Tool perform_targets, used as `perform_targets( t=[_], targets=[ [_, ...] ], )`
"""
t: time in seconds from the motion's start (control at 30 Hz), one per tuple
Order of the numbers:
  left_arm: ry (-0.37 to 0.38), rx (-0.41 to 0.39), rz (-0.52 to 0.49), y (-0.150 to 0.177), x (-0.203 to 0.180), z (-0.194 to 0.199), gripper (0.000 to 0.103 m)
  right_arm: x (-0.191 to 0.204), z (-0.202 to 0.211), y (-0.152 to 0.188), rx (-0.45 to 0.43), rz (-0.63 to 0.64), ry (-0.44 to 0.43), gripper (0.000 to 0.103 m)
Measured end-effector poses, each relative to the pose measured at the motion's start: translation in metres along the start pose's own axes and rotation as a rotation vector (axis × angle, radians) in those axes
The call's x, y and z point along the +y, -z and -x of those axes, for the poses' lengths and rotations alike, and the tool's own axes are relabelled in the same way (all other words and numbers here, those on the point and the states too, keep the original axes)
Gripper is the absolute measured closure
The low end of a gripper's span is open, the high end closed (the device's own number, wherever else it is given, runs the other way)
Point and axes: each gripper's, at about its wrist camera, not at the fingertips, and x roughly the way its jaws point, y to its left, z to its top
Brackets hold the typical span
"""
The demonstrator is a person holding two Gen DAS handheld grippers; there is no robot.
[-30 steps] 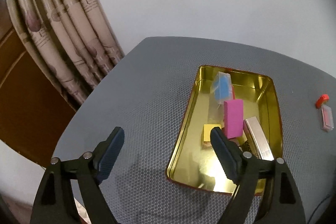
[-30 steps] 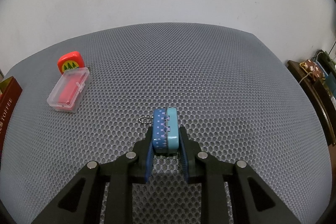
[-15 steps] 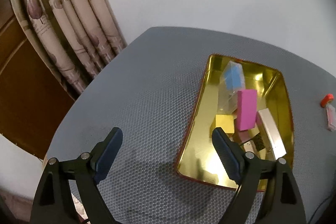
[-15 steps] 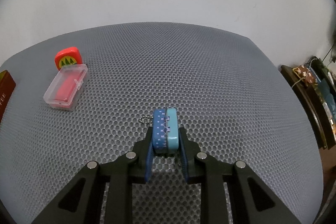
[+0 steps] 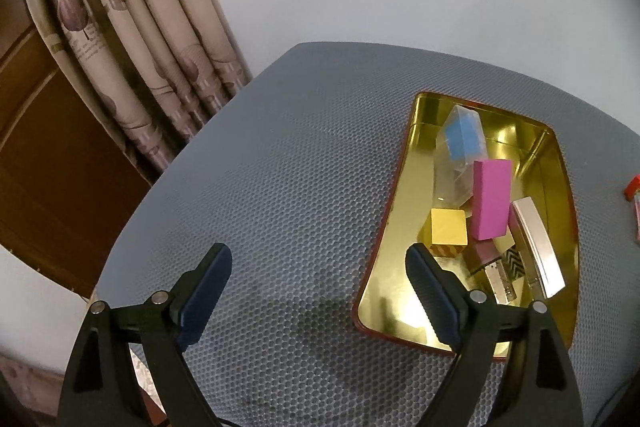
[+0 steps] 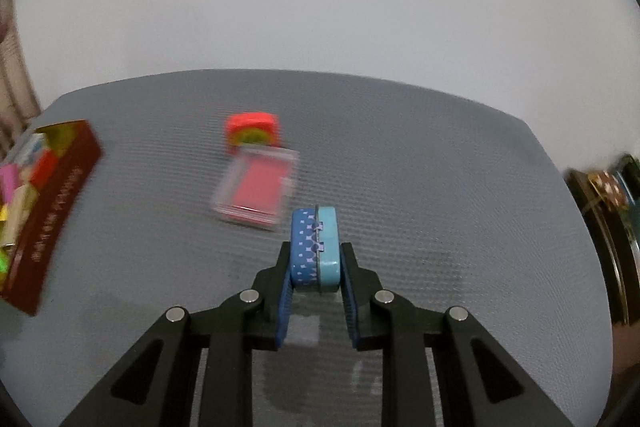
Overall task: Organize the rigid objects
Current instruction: 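Carry the blue patterned tin into the gold tin and open the right tool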
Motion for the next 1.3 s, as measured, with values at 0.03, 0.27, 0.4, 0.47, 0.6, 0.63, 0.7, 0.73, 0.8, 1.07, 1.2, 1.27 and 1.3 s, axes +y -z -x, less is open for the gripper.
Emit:
perform_targets(
  t=[0.03,0.27,0.4,0.47,0.6,0.63,0.7,0.73,0.8,1.07,1.2,1.27,1.3],
  targets=[
    [0.003,0.001,0.000,0.000,0.000,0.000,0.016,0.009,0.003,-0.001,-0.004,0.014,-0.014,0.081],
    [-0.004,0.003,0.014,0.001,0.006,0.001,0.016,0.088,0.020,-0.014,-0.018,0.121,-0.124,0.081],
    [-0.018,0.009,0.029,-0.001,0.013,-0.001,0.015,0.156,0.037,-0.018,-0.015,0.157,-0.192,0.081],
    [-0.025,0.014,0.040,-0.003,0.016,-0.002,0.015,0.176,0.043,-0.019,-0.015,0.193,-0.217,0.081],
    [-0.028,0.018,0.057,-0.005,0.020,-0.004,0.014,0.213,0.048,-0.022,-0.018,0.255,-0.263,0.081],
    [-0.028,0.019,0.059,-0.005,0.021,-0.005,0.014,0.221,0.053,-0.023,-0.018,0.266,-0.278,0.081],
    [-0.035,0.021,0.067,-0.005,0.023,-0.006,0.014,0.236,0.057,-0.024,-0.014,0.282,-0.308,0.081],
    [-0.033,0.025,0.070,-0.005,0.024,-0.007,0.014,0.243,0.060,-0.025,-0.010,0.288,-0.322,0.081],
    [-0.037,0.028,0.081,-0.005,0.027,-0.008,0.014,0.258,0.061,-0.026,-0.003,0.302,-0.345,0.081],
    [-0.066,0.039,0.118,-0.004,0.038,-0.013,0.013,0.307,0.063,-0.034,0.011,0.363,-0.402,0.081],
    [-0.074,0.040,0.128,-0.005,0.040,-0.016,0.012,0.321,0.064,-0.036,0.015,0.364,-0.433,0.081],
    [-0.075,0.046,0.137,-0.006,0.042,-0.018,0.012,0.329,0.066,-0.036,0.026,0.363,-0.465,0.081],
    [-0.076,0.048,0.140,-0.006,0.042,-0.019,0.012,0.336,0.067,-0.034,0.028,0.381,-0.470,0.081]
  ],
)
